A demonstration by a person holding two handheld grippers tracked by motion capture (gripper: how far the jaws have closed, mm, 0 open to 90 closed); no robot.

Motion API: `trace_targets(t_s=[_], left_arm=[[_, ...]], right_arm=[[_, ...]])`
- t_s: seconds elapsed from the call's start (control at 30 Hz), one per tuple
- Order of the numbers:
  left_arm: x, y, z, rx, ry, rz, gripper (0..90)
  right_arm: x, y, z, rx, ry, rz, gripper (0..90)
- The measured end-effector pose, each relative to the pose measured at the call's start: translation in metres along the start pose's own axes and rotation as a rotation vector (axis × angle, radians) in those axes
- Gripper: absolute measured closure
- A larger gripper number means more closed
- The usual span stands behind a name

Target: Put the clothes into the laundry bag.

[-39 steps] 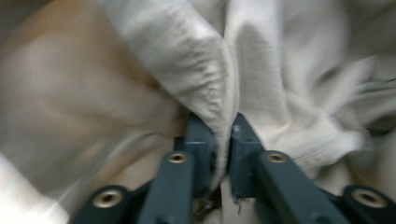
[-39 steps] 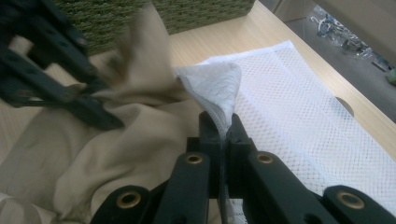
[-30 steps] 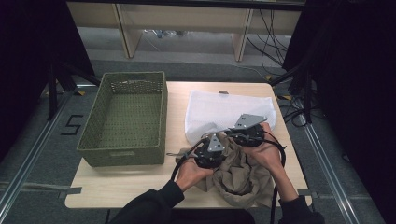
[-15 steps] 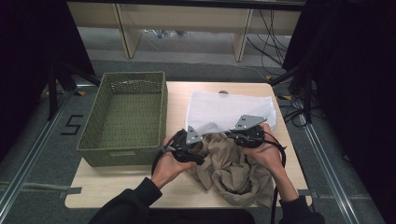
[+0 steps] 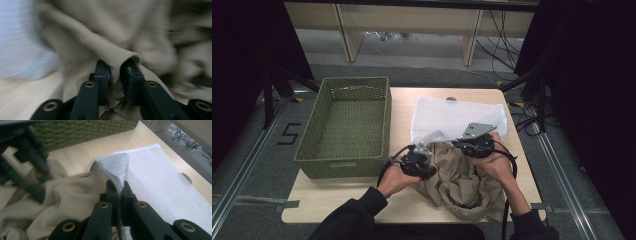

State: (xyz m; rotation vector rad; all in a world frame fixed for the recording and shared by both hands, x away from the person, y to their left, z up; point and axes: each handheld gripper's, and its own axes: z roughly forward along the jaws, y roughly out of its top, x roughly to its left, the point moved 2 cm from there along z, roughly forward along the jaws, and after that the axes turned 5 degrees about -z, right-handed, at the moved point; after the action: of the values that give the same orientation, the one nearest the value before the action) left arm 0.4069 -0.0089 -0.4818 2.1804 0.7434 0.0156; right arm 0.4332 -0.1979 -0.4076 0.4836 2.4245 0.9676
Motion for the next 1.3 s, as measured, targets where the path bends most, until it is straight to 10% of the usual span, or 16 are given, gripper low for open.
trace_targets(t_s=[0.2,0.33,0.37,0.43,0.5,0.63,0.87,0.97,1.1,1.3], left_arm=[[-0.016,0.003,0.013,-0.033,-0.059,-0.151,33.5],[-0.016,0.001,0.021,-0.041,-0.022,-0.128,15.6],[-0.012,0.002,0.025,-0.03,-0.019,-0.121,17.1],[-0.011,0.002,0.032,-0.05,0.046,-0.098,55.9],[-0.011,0.004,0.037,-0.058,0.081,-0.097,72.2],[-0.013,0.02,0.024,-0.199,0.116,-0.165,82.4],[-0.003,0.049,0.005,-0.344,0.158,-0.241,82.9],[0.011,0.043,0.027,-0.313,0.229,-0.251,80.9],[0.022,0.028,0.041,-0.275,0.149,-0.345,69.6],[0.01,0.016,0.002,-0.203,0.125,-0.285,33.2]], right_arm=[[0.003,0.002,0.0,0.001,0.009,-0.023,89.5],[0.002,0.002,0.001,0.006,0.011,-0.01,89.5],[0.003,0.002,0.001,0.006,0.011,-0.016,89.5],[0.004,0.001,0.003,0.01,0.016,-0.013,89.5],[0.004,0.002,0.004,0.004,0.019,-0.035,89.5],[0.005,0.003,-0.003,0.004,0.03,-0.017,89.8],[0.001,0.013,-0.034,-0.065,0.02,-0.014,89.8],[0.001,0.01,-0.04,-0.04,0.002,-0.03,89.8],[0.002,-0.004,-0.031,0.002,0.017,-0.019,89.8],[0.001,-0.015,-0.024,0.029,0.035,0.003,89.8]])
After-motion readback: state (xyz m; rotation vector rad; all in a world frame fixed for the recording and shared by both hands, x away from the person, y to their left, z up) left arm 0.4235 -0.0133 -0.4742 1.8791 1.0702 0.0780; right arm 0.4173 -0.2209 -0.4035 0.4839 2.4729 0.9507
